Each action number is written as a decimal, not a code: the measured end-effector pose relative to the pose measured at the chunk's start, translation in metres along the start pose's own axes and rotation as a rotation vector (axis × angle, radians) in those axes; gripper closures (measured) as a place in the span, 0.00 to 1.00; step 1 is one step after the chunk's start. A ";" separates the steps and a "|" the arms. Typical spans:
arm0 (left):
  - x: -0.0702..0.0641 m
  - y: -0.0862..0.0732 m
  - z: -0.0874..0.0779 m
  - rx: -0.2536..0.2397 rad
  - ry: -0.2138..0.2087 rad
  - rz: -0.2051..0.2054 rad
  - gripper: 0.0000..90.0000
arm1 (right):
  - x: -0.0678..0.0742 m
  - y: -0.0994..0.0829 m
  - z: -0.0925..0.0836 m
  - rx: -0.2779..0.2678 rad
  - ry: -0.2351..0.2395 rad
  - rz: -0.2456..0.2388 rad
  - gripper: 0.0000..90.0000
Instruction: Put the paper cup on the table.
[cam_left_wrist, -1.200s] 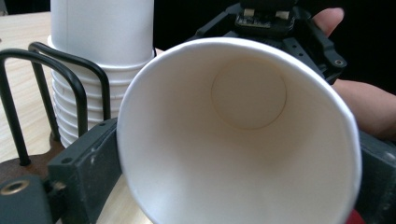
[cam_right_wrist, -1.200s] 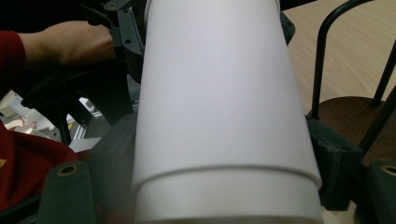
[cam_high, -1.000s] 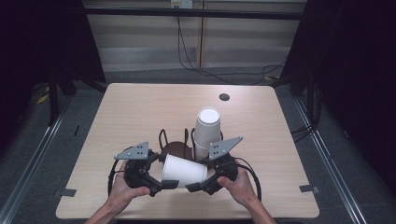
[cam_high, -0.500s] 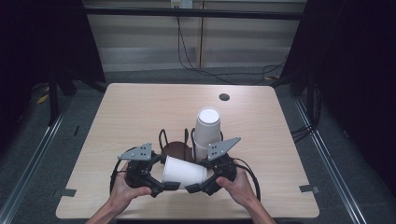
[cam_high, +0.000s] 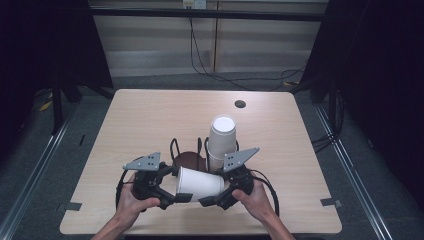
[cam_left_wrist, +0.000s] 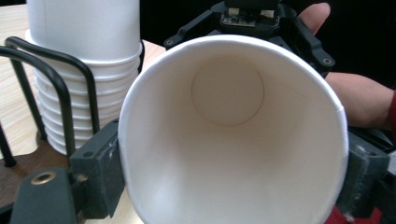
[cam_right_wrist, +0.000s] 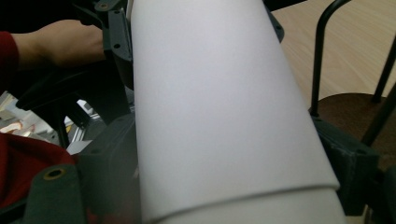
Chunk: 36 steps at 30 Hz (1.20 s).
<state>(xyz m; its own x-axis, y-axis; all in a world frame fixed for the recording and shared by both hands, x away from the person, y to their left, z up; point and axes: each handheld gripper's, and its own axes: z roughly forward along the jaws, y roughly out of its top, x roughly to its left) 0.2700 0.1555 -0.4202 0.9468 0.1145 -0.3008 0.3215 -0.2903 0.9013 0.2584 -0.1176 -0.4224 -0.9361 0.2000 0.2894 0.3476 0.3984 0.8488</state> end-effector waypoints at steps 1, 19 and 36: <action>0.000 0.000 0.000 -0.001 0.003 -0.001 0.16 | 0.000 0.000 0.000 0.001 -0.011 0.000 0.17; -0.001 -0.002 0.000 0.073 0.067 -0.035 0.16 | -0.002 -0.003 -0.018 -0.075 -0.119 0.010 0.15; 0.006 -0.003 -0.015 0.148 0.172 -0.047 0.16 | -0.002 -0.006 -0.029 -0.104 -0.242 0.022 0.16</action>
<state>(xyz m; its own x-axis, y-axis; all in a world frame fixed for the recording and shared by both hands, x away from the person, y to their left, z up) 0.2749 0.1718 -0.4200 0.9183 0.2875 -0.2720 0.3755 -0.4156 0.8284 0.2570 -0.1465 -0.4153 -0.8838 0.4208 0.2046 0.3483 0.2995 0.8882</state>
